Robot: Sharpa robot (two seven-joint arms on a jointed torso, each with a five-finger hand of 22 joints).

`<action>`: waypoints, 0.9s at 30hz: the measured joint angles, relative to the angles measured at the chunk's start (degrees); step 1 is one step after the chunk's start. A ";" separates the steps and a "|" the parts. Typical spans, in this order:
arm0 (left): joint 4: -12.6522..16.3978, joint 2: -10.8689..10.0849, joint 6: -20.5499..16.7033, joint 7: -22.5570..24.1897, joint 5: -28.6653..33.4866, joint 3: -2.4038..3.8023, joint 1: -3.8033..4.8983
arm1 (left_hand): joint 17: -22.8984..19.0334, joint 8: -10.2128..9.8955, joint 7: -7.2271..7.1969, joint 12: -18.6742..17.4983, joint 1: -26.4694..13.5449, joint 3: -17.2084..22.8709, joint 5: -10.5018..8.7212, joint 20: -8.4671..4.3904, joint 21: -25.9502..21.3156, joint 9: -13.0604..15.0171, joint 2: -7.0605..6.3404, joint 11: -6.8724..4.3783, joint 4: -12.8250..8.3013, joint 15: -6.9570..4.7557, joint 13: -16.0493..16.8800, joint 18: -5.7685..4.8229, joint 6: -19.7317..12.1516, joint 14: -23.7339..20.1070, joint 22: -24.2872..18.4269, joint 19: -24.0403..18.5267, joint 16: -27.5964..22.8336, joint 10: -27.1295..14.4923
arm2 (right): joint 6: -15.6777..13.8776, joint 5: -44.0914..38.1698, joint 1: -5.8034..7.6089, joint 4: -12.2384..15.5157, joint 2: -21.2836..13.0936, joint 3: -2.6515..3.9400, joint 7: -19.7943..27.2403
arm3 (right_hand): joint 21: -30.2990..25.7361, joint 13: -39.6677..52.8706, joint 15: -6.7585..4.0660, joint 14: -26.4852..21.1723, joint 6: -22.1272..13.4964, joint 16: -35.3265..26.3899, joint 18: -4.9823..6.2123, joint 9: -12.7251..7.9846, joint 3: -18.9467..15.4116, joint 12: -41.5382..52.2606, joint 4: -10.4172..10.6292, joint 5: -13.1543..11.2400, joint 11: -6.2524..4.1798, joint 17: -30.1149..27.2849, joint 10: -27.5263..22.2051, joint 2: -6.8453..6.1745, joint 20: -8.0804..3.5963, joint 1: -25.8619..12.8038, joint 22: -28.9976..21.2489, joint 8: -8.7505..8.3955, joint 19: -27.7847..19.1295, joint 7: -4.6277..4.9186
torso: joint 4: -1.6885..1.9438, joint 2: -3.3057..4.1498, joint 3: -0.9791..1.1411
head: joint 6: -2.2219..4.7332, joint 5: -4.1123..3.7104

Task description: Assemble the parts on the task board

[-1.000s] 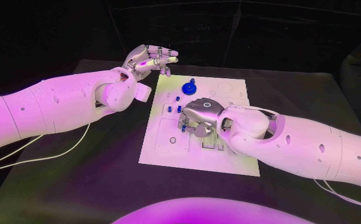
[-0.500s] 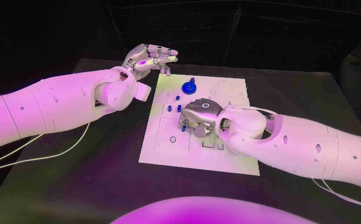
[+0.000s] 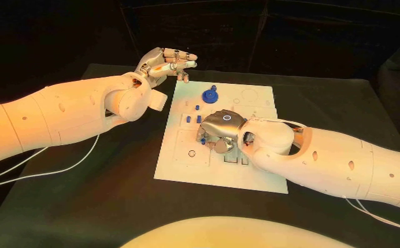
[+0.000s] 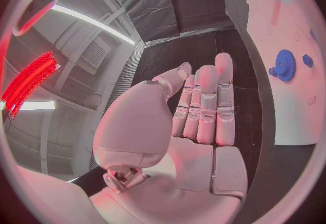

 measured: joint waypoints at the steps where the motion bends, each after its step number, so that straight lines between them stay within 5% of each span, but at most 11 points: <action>1: -0.08 0.00 0.06 -0.06 0.00 0.00 0.02 | 0.00 0.00 0.00 0.13 0.00 -0.02 0.00 0.00 0.00 0.00 0.00 0.00 -0.02 0.00 0.00 0.00 0.00 0.00 0.00 0.00 0.00 0.00 | -0.21 0.00 -0.06 -0.14 -0.01 -0.07 0.00 | -0.68 -0.43 0.50 -0.05 -2.18 -0.38 0.00 -0.10 -0.17 -0.88 0.17 0.00 0.54 -0.52 -1.69 -0.46 0.40 -0.46 -1.02 0.00 -0.40 0.44 | 0.00 0.00 0.00 | -0.01 0.00; 6: -0.19 0.04 0.32 -0.36 0.00 0.00 0.04 | -0.06 0.00 0.00 0.24 0.00 -0.16 0.00 0.00 0.00 0.00 0.00 0.00 -0.16 0.00 0.00 0.00 0.00 0.00 -0.07 0.00 0.00 0.00 | -2.00 0.14 -0.15 -0.44 -0.11 -0.13 0.00 | -3.79 -0.89 0.96 0.04 -8.21 -2.19 0.91 -0.09 -1.58 -2.63 0.00 0.00 1.81 -3.21 -7.04 -1.08 1.48 -1.08 -5.82 0.00 -2.16 1.11 | 0.00 0.00 0.01 | -0.08 -0.07; 14: -0.35 0.02 0.83 -0.78 0.00 0.00 0.05 | -0.14 0.00 0.21 0.33 0.00 -0.31 0.00 0.00 -0.40 0.00 0.00 -0.01 -0.01 0.20 0.00 -0.01 -0.21 -0.20 -0.15 0.00 0.00 -0.43 | -6.74 1.07 -0.15 1.12 -2.20 -0.10 0.20 | -3.96 -0.65 1.17 -0.18 -7.44 -2.24 0.91 0.28 -1.97 -1.19 0.07 0.00 1.57 -3.78 -6.59 -1.07 1.48 -1.08 -6.31 0.35 -2.16 1.15 | 0.00 -0.03 0.03 | 0.13 -0.19; 19: -0.50 -0.09 1.18 -0.96 0.01 -0.01 0.06 | -0.22 0.00 0.21 0.32 0.00 -0.31 0.00 0.00 -0.40 0.00 0.00 -0.02 -0.01 0.20 0.00 -0.02 -0.21 -0.20 -0.15 0.00 -0.21 -0.43 | -9.32 3.56 -0.05 4.84 -7.11 0.03 0.38 | -3.96 -0.51 1.17 -0.18 -5.68 -2.24 0.91 0.57 -2.38 0.32 0.48 0.48 1.21 -3.78 -4.93 -0.69 1.48 -1.46 -6.27 1.02 -2.15 0.84 | 0.00 -0.10 0.00 | 0.49 -0.49; 27: -0.61 -0.25 1.55 -1.11 0.01 -0.01 0.07 | -0.29 0.00 0.21 0.32 0.00 -0.46 0.00 0.00 -0.40 0.00 0.00 -0.01 -0.16 0.20 0.00 -0.02 -0.21 -0.20 -0.23 0.00 -0.21 -0.43 | -9.62 9.37 3.12 7.50 -14.88 1.20 -0.79 | -4.26 -0.64 1.17 -0.18 -4.51 -2.24 0.89 0.62 -4.62 1.01 1.43 0.99 1.02 -4.27 -5.12 -1.98 1.26 -3.21 -6.49 1.49 -1.93 0.67 | -0.08 -0.14 -0.05 | 1.63 -1.49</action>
